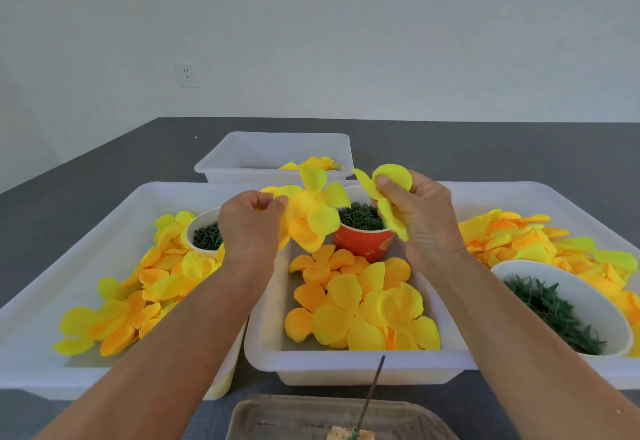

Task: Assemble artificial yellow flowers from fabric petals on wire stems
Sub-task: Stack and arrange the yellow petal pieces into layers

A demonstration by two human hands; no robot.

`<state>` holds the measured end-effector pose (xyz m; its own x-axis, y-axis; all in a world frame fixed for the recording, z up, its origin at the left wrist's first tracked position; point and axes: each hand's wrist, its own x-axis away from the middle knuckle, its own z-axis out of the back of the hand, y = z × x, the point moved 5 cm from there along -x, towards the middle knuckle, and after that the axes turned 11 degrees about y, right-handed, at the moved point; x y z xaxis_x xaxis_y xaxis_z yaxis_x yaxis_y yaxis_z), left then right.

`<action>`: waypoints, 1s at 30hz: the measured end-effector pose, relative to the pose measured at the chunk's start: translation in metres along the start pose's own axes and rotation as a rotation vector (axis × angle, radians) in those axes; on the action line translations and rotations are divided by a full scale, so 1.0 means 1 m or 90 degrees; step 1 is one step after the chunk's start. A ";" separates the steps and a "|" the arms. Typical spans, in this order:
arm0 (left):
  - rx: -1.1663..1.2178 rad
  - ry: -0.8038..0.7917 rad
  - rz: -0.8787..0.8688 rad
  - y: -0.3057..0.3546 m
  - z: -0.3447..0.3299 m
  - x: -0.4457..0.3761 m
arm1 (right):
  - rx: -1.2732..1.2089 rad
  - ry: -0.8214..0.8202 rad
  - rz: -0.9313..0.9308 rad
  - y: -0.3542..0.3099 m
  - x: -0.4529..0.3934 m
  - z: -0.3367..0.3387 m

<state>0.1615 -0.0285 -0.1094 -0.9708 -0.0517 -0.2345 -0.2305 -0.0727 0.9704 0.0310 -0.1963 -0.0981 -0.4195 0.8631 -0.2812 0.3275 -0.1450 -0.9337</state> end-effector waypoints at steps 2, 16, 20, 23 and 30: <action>0.003 0.002 -0.009 0.001 0.001 0.001 | 0.028 -0.058 0.015 -0.002 0.003 -0.004; -0.002 0.044 -0.039 0.005 0.006 -0.001 | 0.454 -0.487 -0.034 0.022 0.026 -0.021; 0.042 0.017 -0.028 0.006 0.004 0.001 | 0.482 -0.428 -0.047 0.020 0.022 -0.018; 0.038 -0.029 -0.040 0.007 0.000 0.003 | 0.417 -0.262 -0.054 0.013 0.012 -0.013; 0.017 -0.132 -0.098 0.011 -0.011 0.014 | 0.210 -0.119 -0.023 0.009 0.002 -0.004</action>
<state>0.1458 -0.0409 -0.1026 -0.9164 0.1628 -0.3656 -0.3761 -0.0379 0.9258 0.0364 -0.1943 -0.1060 -0.5836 0.7714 -0.2536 0.0318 -0.2904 -0.9564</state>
